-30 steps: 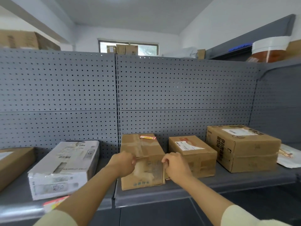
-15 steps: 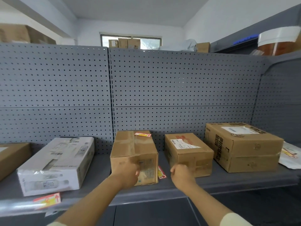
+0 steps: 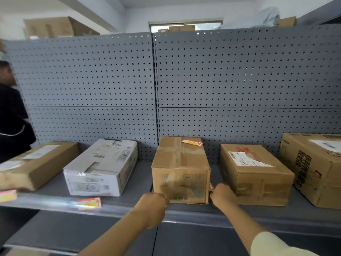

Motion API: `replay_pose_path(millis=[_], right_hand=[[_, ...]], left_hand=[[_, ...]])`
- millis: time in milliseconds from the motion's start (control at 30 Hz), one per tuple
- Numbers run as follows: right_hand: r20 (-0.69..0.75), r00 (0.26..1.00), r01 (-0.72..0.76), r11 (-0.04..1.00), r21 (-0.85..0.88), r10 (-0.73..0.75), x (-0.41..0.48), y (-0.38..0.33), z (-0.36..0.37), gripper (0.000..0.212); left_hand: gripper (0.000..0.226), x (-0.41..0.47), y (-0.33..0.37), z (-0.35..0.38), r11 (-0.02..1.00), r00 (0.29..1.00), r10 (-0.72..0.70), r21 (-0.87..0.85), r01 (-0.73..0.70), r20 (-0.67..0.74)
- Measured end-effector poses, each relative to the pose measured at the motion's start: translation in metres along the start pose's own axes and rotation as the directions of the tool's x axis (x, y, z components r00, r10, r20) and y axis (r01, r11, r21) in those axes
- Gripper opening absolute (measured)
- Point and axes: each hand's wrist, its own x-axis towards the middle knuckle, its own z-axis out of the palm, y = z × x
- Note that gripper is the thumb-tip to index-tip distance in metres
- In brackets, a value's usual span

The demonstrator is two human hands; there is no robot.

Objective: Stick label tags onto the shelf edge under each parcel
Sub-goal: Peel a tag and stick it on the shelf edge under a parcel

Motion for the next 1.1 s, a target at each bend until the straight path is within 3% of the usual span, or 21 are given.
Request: replay_pose_path(millis=[200,500,833,1100], right_hand=[[0.088,0.993,-0.085,0.996,0.010,0.084,0.014,0.000,0.002,0.010],[0.246,0.959,-0.201,0.952,0.232,0.142,0.027,-0.004,-0.006,0.003],[0.086,0.985,-0.163,0.961,0.222,0.147,0.018,-0.011,-0.006,0.016],[0.143,0.979,-0.168,0.975,0.148,0.147,0.014,-0.016,-0.011,0.024]], left_hand=[[0.022,-0.001,-0.010,0.004,0.995,0.998,-0.066,-0.079,0.065,-0.019],[0.027,0.004,-0.011,0.009,0.984,0.995,-0.101,-0.151,0.097,-0.020],[0.023,0.005,-0.015,0.015,0.976,0.995,-0.096,-0.197,0.093,-0.008],[0.022,-0.001,-0.018,0.017,0.965,0.995,-0.095,-0.247,0.090,-0.009]])
